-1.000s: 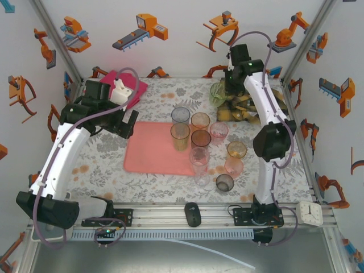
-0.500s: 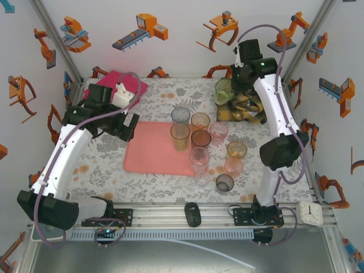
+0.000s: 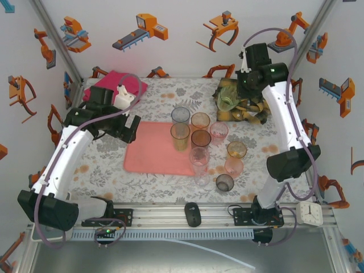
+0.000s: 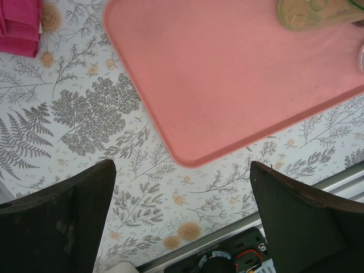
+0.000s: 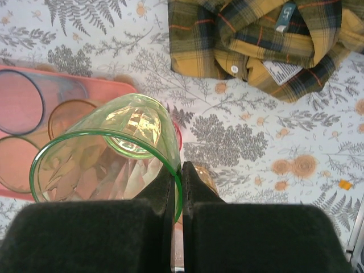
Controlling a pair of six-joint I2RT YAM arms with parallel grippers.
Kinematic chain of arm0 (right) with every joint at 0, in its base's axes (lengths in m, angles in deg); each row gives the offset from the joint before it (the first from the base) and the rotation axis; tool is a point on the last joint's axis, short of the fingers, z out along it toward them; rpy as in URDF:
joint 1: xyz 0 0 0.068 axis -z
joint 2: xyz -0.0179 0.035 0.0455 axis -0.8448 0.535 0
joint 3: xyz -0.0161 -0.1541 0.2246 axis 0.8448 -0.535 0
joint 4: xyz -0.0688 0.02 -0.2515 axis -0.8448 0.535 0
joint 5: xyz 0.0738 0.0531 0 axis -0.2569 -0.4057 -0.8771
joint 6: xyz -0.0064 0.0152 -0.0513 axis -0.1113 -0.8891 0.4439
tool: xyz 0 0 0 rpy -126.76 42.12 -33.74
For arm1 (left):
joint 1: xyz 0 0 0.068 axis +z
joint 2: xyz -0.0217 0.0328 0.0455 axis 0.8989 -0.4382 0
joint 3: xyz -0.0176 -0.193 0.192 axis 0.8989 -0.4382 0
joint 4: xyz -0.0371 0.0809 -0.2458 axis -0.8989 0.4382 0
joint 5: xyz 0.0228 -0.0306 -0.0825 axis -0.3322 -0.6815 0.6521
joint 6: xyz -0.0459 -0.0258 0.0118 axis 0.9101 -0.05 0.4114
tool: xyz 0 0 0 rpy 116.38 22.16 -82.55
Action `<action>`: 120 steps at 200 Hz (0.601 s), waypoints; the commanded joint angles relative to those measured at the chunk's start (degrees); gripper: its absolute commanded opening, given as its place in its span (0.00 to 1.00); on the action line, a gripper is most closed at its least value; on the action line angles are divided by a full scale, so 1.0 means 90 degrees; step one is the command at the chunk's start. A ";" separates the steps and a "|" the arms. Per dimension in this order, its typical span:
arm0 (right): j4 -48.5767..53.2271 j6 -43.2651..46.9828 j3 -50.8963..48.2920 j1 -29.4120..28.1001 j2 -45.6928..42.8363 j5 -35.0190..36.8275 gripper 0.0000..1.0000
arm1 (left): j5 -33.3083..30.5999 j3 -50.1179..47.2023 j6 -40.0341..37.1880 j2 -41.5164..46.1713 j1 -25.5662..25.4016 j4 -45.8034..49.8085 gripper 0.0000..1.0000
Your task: Place the glasses into the tray
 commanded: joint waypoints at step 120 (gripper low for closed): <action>0.0777 -0.1130 -0.0253 -0.2275 -0.1409 0.1139 0.02 | 0.0388 -0.0252 0.0540 0.0383 0.0179 -0.0245 0.93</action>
